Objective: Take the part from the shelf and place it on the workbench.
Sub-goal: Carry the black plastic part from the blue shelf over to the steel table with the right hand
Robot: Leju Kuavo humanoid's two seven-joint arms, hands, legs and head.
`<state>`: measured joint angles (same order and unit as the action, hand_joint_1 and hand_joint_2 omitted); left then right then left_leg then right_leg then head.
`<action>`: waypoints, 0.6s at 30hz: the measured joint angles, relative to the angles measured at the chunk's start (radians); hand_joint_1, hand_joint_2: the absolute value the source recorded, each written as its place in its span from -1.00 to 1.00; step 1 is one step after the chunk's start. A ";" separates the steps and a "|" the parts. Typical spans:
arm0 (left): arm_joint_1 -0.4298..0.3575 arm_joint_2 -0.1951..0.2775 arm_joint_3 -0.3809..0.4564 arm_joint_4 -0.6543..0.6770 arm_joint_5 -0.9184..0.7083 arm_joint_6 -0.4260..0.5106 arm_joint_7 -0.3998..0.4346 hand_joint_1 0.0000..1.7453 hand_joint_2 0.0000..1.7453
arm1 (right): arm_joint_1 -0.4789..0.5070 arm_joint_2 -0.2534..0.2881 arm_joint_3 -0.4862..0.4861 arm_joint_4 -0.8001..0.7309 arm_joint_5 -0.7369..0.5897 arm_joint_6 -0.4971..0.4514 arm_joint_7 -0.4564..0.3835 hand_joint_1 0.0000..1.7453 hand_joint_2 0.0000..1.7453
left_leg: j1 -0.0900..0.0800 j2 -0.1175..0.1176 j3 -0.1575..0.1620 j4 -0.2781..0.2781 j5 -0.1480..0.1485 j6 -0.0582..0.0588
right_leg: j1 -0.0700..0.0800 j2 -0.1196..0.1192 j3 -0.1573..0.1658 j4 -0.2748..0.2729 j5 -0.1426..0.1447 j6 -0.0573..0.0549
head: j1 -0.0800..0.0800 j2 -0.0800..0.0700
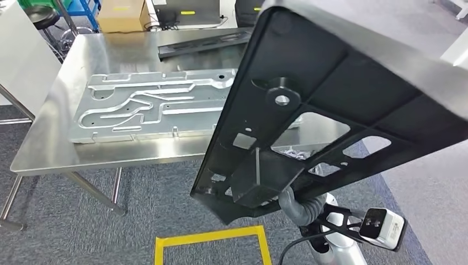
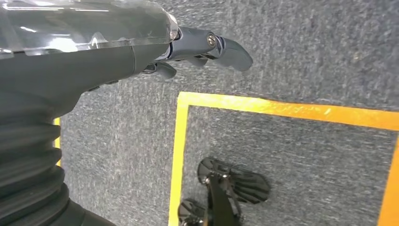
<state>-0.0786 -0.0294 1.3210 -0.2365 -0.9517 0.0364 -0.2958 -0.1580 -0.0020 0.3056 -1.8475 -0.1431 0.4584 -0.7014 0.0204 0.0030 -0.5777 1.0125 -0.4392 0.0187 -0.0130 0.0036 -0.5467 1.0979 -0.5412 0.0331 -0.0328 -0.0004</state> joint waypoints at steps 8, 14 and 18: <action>-0.001 -0.001 0.000 0.000 0.000 0.001 0.000 -1.00 1.00 | -0.003 0.000 -0.002 0.001 0.000 0.001 0.000 0.94 1.00 | -0.013 -0.006 0.062 -0.002 -0.055 0.002 | 0.012 -0.004 -0.100 -0.013 0.093 -0.024 | 0.000 0.000; -0.006 -0.002 0.000 0.000 0.000 0.001 -0.001 -1.00 1.00 | -0.010 0.002 -0.005 0.000 -0.002 0.001 0.000 0.94 1.00 | -0.014 -0.006 0.077 0.032 -0.074 -0.028 | 0.015 -0.002 -0.046 -0.101 0.113 -0.058 | 0.002 0.000; -0.009 0.000 0.000 0.000 0.000 0.002 0.000 -1.00 1.00 | -0.015 0.004 -0.005 0.000 -0.006 0.003 0.000 0.94 1.00 | -0.008 -0.006 -0.059 0.251 -0.163 -0.046 | 0.012 -0.002 -0.011 -0.107 0.089 -0.067 | 0.002 0.000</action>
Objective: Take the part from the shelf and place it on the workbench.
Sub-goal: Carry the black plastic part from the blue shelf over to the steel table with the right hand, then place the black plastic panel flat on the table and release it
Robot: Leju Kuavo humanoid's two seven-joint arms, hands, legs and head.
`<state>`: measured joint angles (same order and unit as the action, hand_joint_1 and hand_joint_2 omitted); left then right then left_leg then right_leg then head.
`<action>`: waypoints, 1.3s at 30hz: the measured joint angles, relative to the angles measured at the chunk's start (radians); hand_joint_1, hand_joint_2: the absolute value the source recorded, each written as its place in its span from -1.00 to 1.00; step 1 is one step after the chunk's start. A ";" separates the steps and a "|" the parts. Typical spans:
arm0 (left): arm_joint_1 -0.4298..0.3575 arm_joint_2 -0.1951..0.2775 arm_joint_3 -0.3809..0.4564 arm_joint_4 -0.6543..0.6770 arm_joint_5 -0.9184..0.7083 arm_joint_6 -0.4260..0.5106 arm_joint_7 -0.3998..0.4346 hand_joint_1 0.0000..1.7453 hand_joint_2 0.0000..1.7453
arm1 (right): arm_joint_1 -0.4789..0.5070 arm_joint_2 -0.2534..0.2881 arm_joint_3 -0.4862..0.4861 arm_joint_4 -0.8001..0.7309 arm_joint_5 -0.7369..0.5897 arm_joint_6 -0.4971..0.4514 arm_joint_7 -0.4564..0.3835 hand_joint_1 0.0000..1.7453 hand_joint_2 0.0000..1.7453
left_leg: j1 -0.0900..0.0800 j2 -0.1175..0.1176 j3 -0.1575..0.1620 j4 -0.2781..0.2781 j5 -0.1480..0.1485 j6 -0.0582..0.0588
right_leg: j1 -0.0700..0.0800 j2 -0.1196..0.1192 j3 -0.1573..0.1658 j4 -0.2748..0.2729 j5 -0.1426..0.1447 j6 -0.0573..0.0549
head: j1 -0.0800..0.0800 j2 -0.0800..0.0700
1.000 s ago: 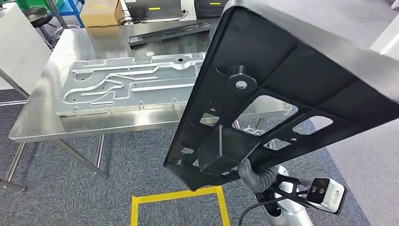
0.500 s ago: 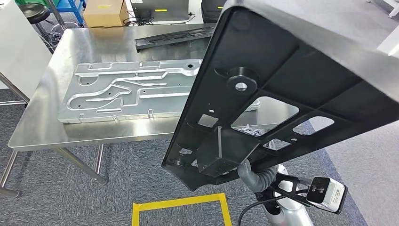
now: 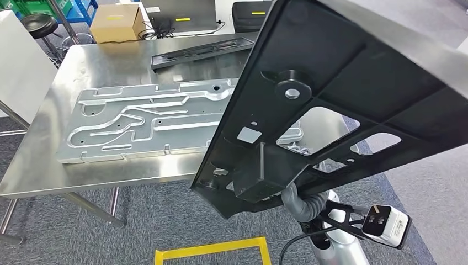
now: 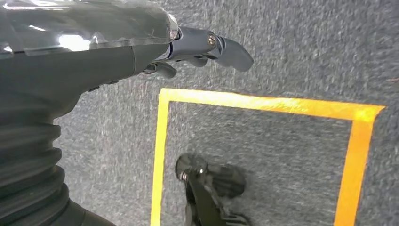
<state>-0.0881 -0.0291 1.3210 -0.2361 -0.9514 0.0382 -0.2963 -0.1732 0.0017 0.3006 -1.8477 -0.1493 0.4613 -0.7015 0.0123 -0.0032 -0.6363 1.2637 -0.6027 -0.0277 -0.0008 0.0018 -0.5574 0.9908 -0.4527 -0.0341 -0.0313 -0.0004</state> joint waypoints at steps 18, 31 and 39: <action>0.008 0.002 0.001 0.000 0.003 0.007 -0.013 -1.00 1.00 | -0.025 0.006 -0.040 0.006 0.061 -0.038 0.000 0.94 1.00 | 0.002 -0.001 0.092 -0.253 0.132 0.052 | -0.006 0.003 -0.142 0.263 -0.102 0.059 | 0.000 0.000; -0.010 0.004 0.000 0.000 -0.011 -0.020 -0.031 -1.00 1.00 | -0.426 -0.008 -0.017 0.363 0.547 -0.465 0.126 0.94 1.00 | -0.001 0.002 0.083 -0.156 0.060 0.006 | -0.001 0.008 -0.061 0.013 0.048 0.003 | 0.002 0.000; -0.009 0.010 -0.002 0.000 -0.023 -0.029 -0.047 -1.00 1.00 | -0.731 0.055 0.240 0.930 1.181 -0.713 0.321 0.94 1.00 | -0.007 0.004 0.026 -0.236 0.172 0.011 | 0.011 0.011 -0.049 0.020 0.030 0.003 | 0.002 0.000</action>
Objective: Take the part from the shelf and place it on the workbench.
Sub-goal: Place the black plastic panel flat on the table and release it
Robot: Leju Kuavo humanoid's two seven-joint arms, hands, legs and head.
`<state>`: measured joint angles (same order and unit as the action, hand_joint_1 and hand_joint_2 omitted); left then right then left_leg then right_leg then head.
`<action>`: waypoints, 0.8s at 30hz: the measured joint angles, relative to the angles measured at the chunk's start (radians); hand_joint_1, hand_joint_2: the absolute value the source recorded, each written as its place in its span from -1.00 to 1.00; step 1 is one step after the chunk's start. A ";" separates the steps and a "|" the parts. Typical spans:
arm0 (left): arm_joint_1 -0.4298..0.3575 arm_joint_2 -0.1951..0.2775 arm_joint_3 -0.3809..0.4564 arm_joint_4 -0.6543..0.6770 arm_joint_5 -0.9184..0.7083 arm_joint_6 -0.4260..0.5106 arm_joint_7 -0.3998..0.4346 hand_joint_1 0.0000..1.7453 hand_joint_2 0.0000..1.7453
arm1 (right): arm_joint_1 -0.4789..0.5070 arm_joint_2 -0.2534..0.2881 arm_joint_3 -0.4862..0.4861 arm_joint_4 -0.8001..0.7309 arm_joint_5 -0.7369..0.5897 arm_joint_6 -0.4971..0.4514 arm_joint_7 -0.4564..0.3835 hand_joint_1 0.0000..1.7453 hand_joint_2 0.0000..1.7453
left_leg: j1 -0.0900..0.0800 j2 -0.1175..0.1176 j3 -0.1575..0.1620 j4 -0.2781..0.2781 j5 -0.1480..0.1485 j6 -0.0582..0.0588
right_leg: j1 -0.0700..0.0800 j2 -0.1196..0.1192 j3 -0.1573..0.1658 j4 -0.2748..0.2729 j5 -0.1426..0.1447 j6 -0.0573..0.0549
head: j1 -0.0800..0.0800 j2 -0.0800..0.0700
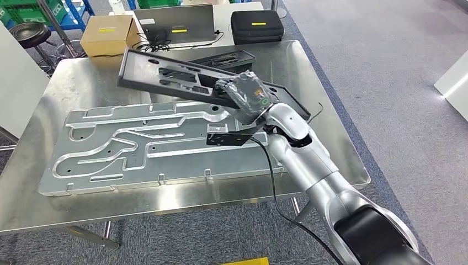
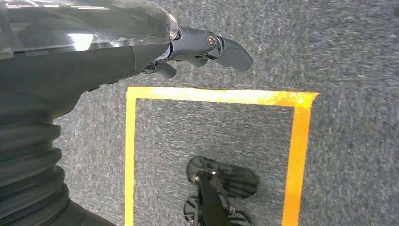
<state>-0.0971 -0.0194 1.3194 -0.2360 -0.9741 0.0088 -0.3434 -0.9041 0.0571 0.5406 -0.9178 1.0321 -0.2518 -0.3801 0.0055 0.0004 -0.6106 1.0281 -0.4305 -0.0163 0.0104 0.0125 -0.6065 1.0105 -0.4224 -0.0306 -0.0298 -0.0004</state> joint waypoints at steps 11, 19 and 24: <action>0.002 0.002 -0.014 0.001 -0.019 -0.038 -0.042 -1.00 1.00 | -0.070 0.060 0.195 0.381 0.142 0.039 0.053 0.94 1.00 | 0.010 -0.006 0.016 -0.031 0.013 0.035 | -0.016 -0.009 -0.155 0.279 -0.104 0.051 | 0.000 0.000; 0.002 0.000 -0.025 0.001 -0.023 -0.042 -0.051 -1.00 1.00 | -0.063 0.078 0.227 0.478 0.148 0.026 0.056 0.94 1.00 | 0.006 -0.005 0.029 -0.022 -0.013 -0.001 | -0.012 -0.010 -0.023 -0.005 0.017 0.018 | 0.000 0.000; 0.003 -0.002 -0.026 0.001 -0.030 -0.045 -0.064 -1.00 1.00 | -0.053 0.082 0.229 0.510 0.145 0.002 0.070 0.94 1.00 | 0.010 -0.005 -0.083 0.229 -0.138 -0.018 | -0.014 -0.014 -0.006 -0.015 0.014 -0.001 | 0.000 0.000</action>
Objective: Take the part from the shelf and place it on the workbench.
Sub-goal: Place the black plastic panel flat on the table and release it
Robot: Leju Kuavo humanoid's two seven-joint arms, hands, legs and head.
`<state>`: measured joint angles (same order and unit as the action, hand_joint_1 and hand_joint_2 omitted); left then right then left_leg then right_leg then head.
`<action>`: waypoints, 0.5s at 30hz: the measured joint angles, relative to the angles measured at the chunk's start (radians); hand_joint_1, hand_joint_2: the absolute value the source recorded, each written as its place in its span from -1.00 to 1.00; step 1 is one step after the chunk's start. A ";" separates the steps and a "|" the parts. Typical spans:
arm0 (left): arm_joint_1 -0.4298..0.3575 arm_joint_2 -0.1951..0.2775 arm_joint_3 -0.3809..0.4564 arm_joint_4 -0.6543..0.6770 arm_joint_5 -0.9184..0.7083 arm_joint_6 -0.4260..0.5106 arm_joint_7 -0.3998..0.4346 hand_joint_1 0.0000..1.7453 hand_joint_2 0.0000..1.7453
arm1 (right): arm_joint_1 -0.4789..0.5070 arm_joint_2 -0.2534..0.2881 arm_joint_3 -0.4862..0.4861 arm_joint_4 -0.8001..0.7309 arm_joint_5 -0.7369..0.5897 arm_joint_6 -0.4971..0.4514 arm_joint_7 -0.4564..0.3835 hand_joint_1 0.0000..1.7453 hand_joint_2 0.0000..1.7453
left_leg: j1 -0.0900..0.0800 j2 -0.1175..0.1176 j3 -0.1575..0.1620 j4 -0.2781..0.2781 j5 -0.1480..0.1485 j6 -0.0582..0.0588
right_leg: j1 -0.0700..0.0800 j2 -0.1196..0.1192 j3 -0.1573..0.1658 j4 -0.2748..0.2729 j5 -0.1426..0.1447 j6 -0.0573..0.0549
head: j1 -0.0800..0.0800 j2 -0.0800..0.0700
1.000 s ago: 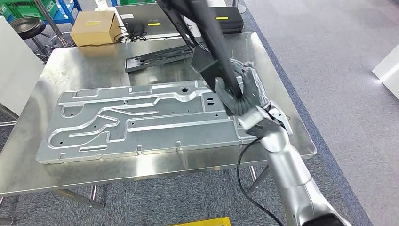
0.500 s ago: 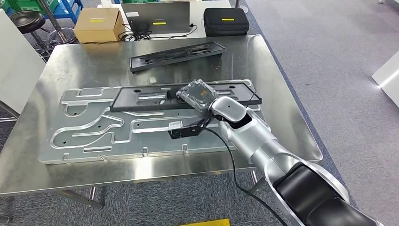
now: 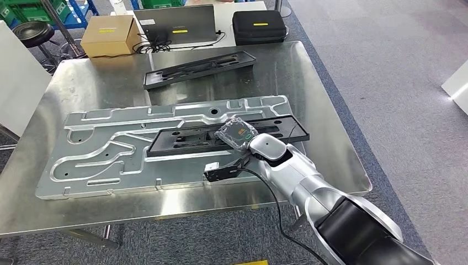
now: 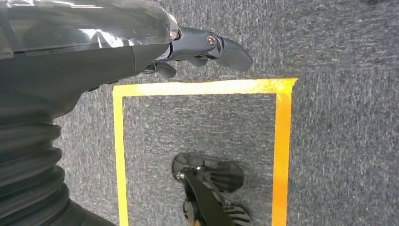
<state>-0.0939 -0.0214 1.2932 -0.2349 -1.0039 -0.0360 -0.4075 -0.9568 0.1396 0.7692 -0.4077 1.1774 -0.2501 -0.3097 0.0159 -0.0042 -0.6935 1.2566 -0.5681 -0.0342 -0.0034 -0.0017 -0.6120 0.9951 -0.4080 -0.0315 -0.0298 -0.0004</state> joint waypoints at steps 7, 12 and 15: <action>0.001 0.001 0.000 0.001 0.007 -0.002 -0.030 -1.00 1.00 | 0.008 -0.001 0.000 0.031 -0.009 -0.033 -0.015 -1.00 -1.00 | -0.002 -0.001 0.111 -0.247 0.132 0.015 | 0.005 0.008 0.005 0.011 -0.009 0.018 | 0.000 0.000; 0.000 0.000 0.000 0.001 0.008 0.025 -0.067 -1.00 -1.00 | 0.010 -0.001 -0.001 0.041 -0.019 -0.099 -0.029 -1.00 -1.00 | 0.000 0.002 0.110 -0.256 0.142 0.048 | 0.002 0.008 -0.018 0.059 -0.042 0.046 | 0.000 0.000; 0.001 0.000 0.000 0.001 0.010 0.033 -0.074 -1.00 -1.00 | 0.015 -0.001 -0.007 0.041 -0.036 -0.180 -0.054 -1.00 -1.00 | 0.000 0.004 0.109 -0.256 0.144 0.054 | -0.002 0.007 -0.108 0.255 -0.139 0.058 | 0.000 0.000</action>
<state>-0.0929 -0.0211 1.2934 -0.2338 -0.9940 -0.0028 -0.4820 -0.9421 0.1382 0.7621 -0.3666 1.1414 -0.4303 -0.3637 0.0164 -0.0006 -0.5850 1.0003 -0.4245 0.0201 -0.0051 0.0051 -0.7202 1.2498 -0.5473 0.0265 -0.0298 -0.0004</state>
